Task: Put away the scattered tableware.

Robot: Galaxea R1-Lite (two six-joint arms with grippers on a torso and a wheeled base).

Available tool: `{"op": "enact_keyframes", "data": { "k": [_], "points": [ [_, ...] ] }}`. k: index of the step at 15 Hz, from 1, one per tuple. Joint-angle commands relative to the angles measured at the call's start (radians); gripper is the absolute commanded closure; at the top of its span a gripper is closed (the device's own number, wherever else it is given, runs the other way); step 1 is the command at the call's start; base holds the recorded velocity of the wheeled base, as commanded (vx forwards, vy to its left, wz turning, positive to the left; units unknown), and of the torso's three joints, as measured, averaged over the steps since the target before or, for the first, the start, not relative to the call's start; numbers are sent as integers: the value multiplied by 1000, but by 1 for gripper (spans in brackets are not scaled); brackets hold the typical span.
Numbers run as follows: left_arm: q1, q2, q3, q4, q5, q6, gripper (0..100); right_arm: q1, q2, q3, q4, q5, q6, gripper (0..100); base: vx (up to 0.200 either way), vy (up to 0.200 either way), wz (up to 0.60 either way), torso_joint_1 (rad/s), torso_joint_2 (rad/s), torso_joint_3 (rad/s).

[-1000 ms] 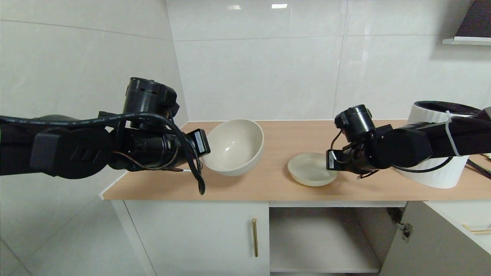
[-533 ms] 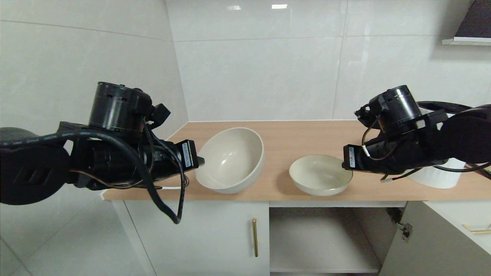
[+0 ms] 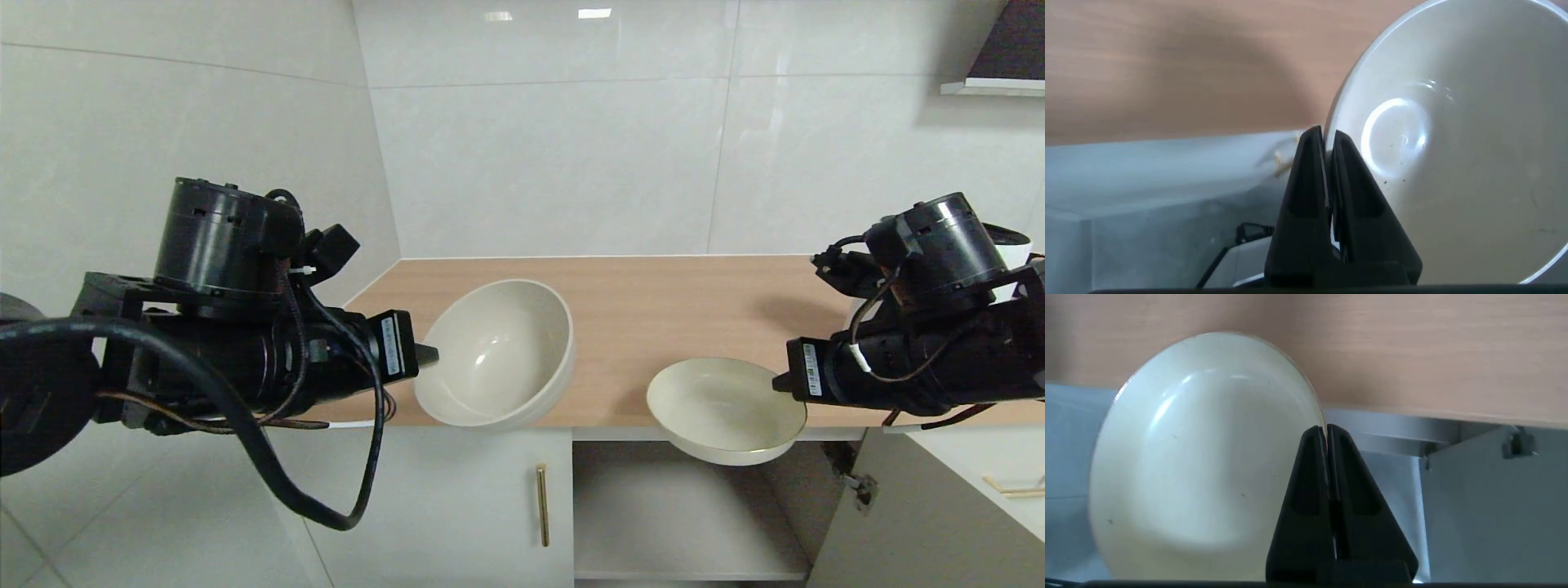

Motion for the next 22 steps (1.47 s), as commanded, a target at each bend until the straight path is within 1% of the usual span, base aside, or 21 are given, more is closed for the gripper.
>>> {"op": "enact_keyframes", "data": {
  "k": [1, 2, 3, 4, 6, 11, 13, 16, 17, 22],
  "points": [
    [-13, 10, 2, 1, 0, 0, 100, 0, -12, 9, -2, 0, 0, 100, -200, 0, 0, 7, 2, 2],
    [-13, 15, 2, 1, 0, 1, 100, 0, -11, 9, -2, 0, 0, 100, -200, 0, 0, 2, 7, -7],
    [-13, 16, 2, 1, 0, 11, 100, 0, 0, 9, -2, 0, -6, 100, -200, 0, 0, -7, -7, 2],
    [-13, 18, 2, 1, 0, 11, 100, 0, 3, 11, -4, -2, -17, 100, -200, 0, 0, -12, 2, 7],
    [-13, 30, 2, 1, 2, 12, 100, 0, 9, 11, -4, 0, -20, 100, 0, 0, 0, 0, 0, 0],
    [-13, 53, 13, 2, 0, 41, 100, 0, 43, 11, -4, -5, -20, 100, 0, 0, 0, 0, 0, 0],
    [-13, 64, 14, 1, 2, 43, 100, 0, 46, 11, -4, -5, -20, 100, 0, 0, 0, 0, 0, 0],
    [-13, 71, 14, 1, 2, 43, 100, 0, 48, 11, -4, -6, -20, 100, 0, 0, 0, -116, 300, 180],
    [-13, 73, 14, 1, 2, 47, 100, 0, 49, 11, -4, -6, -20, 100, 0, 0, 0, -173, 413, 251],
    [-13, 82, 14, 1, 5, 47, 100, 0, 52, 11, -4, -6, -20, 100, 0, 0, 0, -175, 456, 283]
  ]
}}
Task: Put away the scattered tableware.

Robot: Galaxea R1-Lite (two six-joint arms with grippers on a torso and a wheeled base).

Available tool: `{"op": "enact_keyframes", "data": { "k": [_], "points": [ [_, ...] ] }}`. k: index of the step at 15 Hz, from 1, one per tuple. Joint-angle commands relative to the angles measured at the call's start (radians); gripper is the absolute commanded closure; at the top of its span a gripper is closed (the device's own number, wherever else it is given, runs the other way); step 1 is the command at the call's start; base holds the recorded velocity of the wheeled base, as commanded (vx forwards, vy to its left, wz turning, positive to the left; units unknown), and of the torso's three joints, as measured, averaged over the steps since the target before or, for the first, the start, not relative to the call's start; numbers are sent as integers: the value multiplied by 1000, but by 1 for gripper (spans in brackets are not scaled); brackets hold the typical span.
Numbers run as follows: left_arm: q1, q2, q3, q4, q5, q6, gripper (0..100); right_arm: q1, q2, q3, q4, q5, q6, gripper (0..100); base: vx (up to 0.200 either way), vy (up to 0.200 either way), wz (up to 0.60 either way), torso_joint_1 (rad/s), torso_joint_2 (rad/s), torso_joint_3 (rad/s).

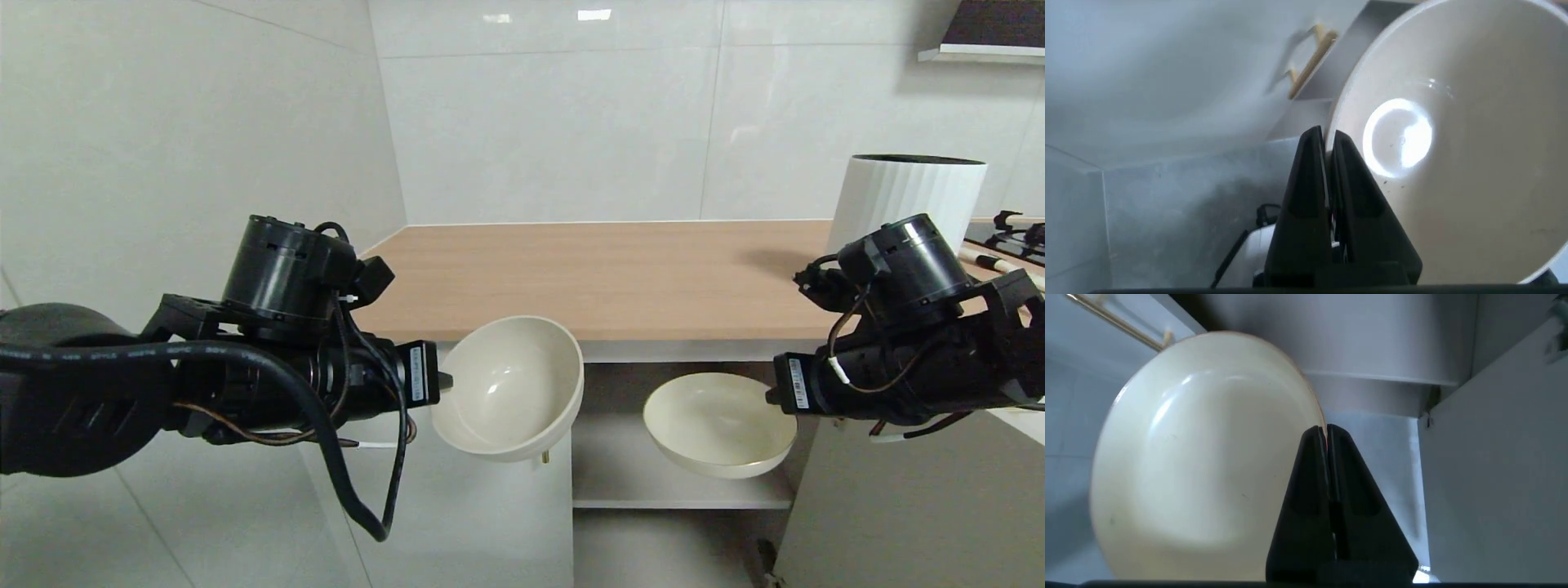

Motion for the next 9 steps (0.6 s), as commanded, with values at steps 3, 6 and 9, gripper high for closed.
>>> {"op": "enact_keyframes", "data": {
  "k": [3, 6, 9],
  "points": [
    [0, 8, 0, 0, 0, 1, 100, 0, 16, 0, -2, -1, 0, 100, 0, 0, 0, -154, 460, 299],
    [0, 8, 0, 0, 0, -1, 100, 0, 19, 1, -11, -1, 0, 100, 0, 0, 0, -129, 447, 313],
    [0, 6, 0, 0, 2, 1, 100, 0, 19, 1, -11, -1, 0, 100, 0, 0, 0, 7, 74, 35]
  ]
}}
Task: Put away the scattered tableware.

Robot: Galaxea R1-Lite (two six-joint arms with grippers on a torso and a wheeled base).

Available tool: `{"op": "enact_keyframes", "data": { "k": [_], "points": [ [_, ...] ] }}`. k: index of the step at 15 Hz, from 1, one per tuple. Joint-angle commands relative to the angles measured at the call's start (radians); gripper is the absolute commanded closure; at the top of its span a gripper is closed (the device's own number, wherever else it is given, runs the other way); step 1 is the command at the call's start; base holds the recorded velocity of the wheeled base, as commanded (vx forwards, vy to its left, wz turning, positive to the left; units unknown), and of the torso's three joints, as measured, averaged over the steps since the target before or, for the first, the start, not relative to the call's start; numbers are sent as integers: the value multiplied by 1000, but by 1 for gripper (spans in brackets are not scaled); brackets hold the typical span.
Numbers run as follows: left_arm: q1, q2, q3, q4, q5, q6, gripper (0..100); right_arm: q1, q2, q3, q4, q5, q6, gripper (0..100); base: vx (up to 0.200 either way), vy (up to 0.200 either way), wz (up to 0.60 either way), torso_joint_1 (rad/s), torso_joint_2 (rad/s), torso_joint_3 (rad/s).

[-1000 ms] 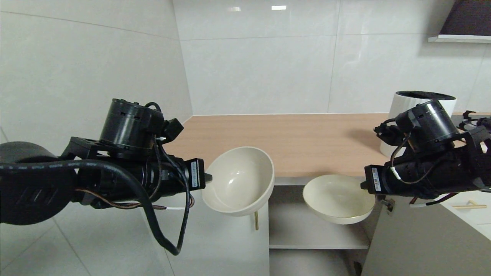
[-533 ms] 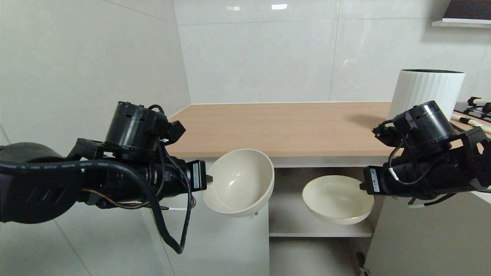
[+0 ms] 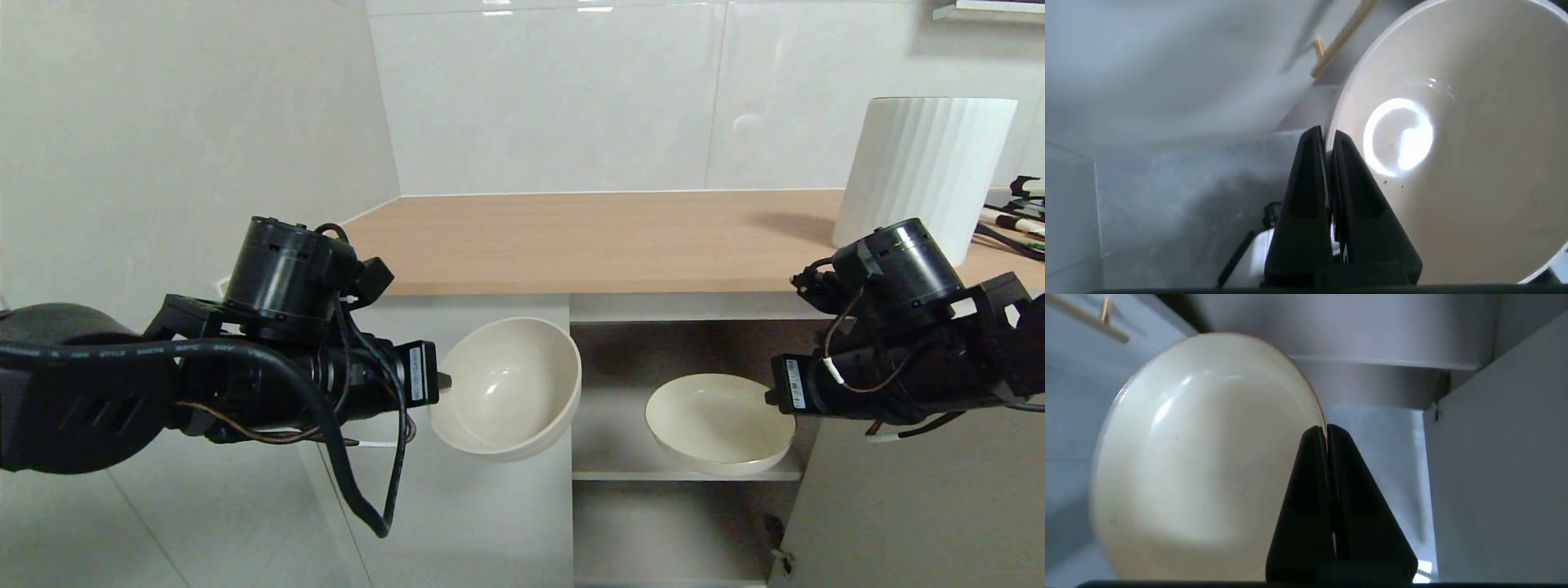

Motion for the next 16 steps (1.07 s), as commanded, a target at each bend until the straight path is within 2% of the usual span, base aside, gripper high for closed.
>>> {"op": "enact_keyframes", "data": {
  "k": [1, 5, 7, 11, 16],
  "points": [
    [0, 0, 0, 1, -1, 1, 100, 1, 2, 0, 1, 0, 0, 100, 0, 0, 0, 0, 0, 0],
    [0, 0, 0, 1, -1, 1, 100, 3, 68, -1, -7, 3, 0, 100, 0, 0, 0, -50, 78, 67],
    [-10, 0, 2, 1, -1, 1, 100, 21, 180, 2, -47, 0, 1, 100, 0, 0, 0, -32, 68, 41],
    [-11, 0, 0, 1, -1, -1, 100, 21, 402, 28, -251, -14, 11, 100, 0, 0, 0, 0, 0, 0],
    [-13, 0, 2, 1, -1, 1, 100, 0, 562, 20, -384, -29, 14, 100, 0, 0, 0, 0, 0, 0]
  ]
}}
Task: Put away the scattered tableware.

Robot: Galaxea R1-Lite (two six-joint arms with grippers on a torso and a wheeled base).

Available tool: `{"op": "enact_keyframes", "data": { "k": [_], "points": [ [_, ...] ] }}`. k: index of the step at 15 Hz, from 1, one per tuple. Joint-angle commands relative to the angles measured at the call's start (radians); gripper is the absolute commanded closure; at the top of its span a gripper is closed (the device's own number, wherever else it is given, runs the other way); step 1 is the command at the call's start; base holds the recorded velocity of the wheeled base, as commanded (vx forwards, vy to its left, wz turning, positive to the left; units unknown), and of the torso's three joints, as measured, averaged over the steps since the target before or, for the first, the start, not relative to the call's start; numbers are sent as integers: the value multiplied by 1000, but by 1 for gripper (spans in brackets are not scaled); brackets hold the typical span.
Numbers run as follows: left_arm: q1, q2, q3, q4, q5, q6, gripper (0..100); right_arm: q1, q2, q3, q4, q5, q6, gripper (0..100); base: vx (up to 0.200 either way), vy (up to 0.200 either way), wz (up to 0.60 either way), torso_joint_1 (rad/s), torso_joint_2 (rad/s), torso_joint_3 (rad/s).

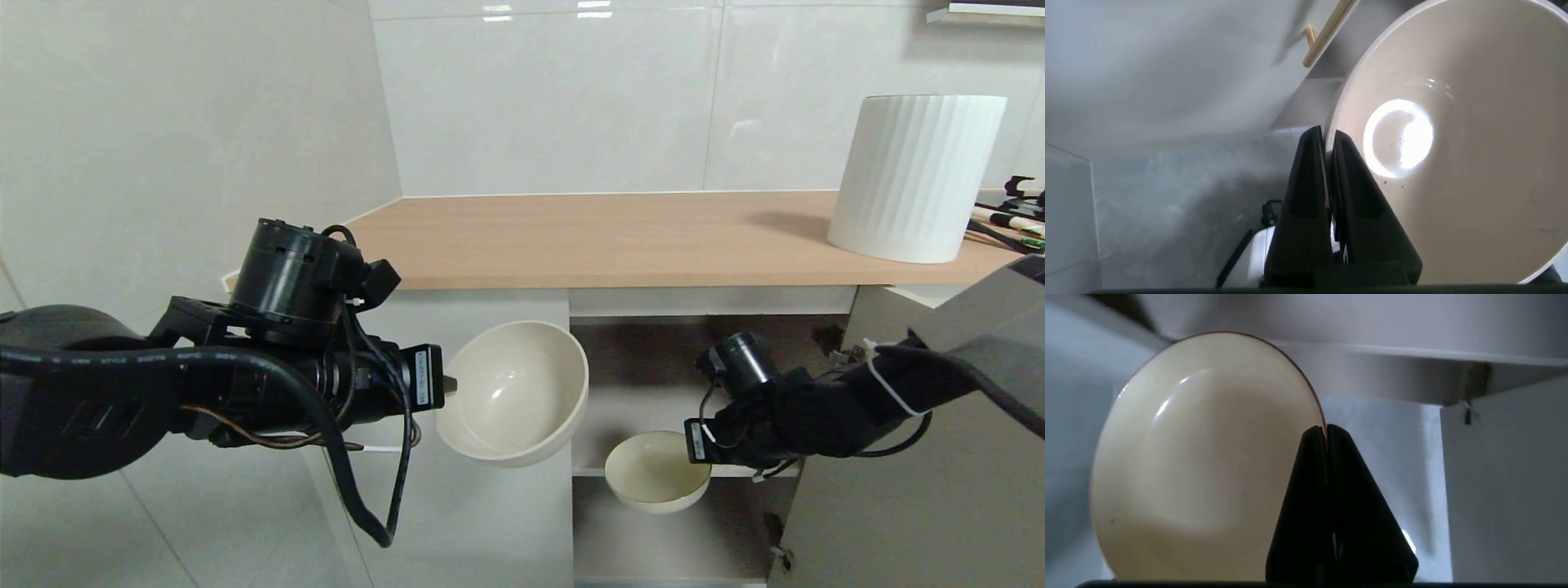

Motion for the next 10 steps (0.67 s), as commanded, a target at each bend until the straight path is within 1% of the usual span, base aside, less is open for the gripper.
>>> {"op": "enact_keyframes", "data": {
  "k": [1, 2, 3, 4, 6, 10],
  "points": [
    [-1, 0, 1, 0, 0, 1, 100, -10, 127, -6, -67, -4, 1, 100, 0, 0, 0, 0, 0, 0],
    [-1, 0, 1, 0, 0, 1, 100, -11, 151, -6, -116, -19, 6, 100, 0, 0, 0, 0, 0, 0],
    [-1, 0, 1, 0, 0, 1, 100, -13, 160, -6, -136, -27, 6, 100, 0, 0, 0, 0, 0, 0],
    [-2, 1, 1, 0, 0, 1, 100, -31, 216, -22, -205, -67, 1, 100, 0, 0, 0, 0, 0, 0],
    [-4, 1, 1, 0, -1, 1, 100, -59, 268, -65, -219, -117, -2, 100, 0, 0, 0, 0, 0, 0],
    [-4, 11, 1, 0, 0, 1, 100, -93, 328, -159, -213, -136, -2, 100, 0, 0, 0, 0, 0, 0]
  ]
}}
